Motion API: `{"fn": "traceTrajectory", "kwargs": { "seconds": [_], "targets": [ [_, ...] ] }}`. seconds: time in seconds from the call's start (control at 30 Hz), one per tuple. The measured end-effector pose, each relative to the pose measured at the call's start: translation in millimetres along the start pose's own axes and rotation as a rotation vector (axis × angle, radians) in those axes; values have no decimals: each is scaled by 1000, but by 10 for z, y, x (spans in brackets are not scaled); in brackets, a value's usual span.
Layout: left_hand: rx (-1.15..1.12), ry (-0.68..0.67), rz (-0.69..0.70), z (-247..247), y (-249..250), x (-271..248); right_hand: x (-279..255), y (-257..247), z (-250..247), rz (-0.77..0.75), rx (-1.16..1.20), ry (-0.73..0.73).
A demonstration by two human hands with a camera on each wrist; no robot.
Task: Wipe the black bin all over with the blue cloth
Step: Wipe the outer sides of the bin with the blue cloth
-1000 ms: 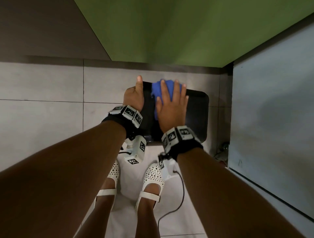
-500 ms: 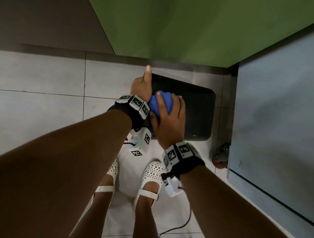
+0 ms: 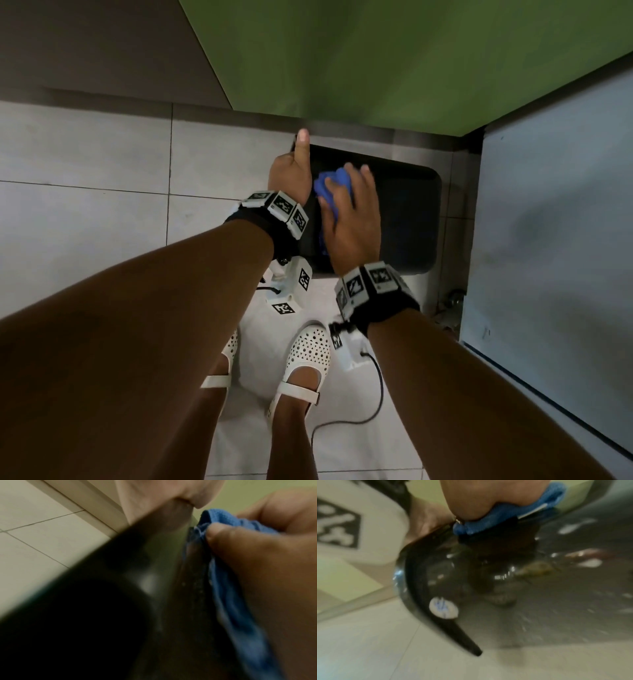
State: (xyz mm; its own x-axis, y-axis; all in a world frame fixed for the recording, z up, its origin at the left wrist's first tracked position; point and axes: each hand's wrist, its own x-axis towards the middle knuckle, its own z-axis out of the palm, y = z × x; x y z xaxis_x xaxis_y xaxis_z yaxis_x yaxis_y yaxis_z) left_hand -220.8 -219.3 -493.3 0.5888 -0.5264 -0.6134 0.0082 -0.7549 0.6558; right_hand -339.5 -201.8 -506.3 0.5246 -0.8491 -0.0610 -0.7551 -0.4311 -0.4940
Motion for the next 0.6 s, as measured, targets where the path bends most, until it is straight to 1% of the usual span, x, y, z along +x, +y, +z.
{"fn": "traceTrajectory", "kwargs": {
  "seconds": [0.07, 0.13, 0.17, 0.27, 0.3, 0.33, 0.37, 0.4, 0.43, 0.5, 0.53, 0.6],
  "targets": [
    [8, -1, 15, -6, -17, -24, -157, 39, 16, -99, -47, -24],
    [15, -2, 35, -9, -16, -41, -190, 118, -36, -121, -61, -49],
    [12, -4, 40, -13, -13, -39, -163, 169, -74, -76, -65, -40],
    [-25, -10, 24, -29, 24, -40, 13, 331, -190, 207, -68, 38],
    [-32, -10, 19, -27, 30, -40, 77, 357, -204, 280, -54, 54],
    [-36, -3, 16, -29, 35, -40, 128, 346, -197, 323, -36, 56],
    [-38, 7, 13, -29, 41, -39, 167, 299, -172, 330, -24, 49],
    [-37, 18, 14, -23, 41, -31, 188, 224, -128, 297, -20, 37],
    [-38, 20, 13, -20, 37, -23, 186, 129, -78, 233, -19, 19],
    [-45, 3, 9, -30, 30, -26, 103, -38, 37, 60, -31, -8],
    [-51, -13, 3, -26, 25, -26, 35, -83, 78, -5, -36, 4],
    [-53, -24, -12, -34, 17, -39, -145, -86, 110, -70, -10, 31]
  ]
}}
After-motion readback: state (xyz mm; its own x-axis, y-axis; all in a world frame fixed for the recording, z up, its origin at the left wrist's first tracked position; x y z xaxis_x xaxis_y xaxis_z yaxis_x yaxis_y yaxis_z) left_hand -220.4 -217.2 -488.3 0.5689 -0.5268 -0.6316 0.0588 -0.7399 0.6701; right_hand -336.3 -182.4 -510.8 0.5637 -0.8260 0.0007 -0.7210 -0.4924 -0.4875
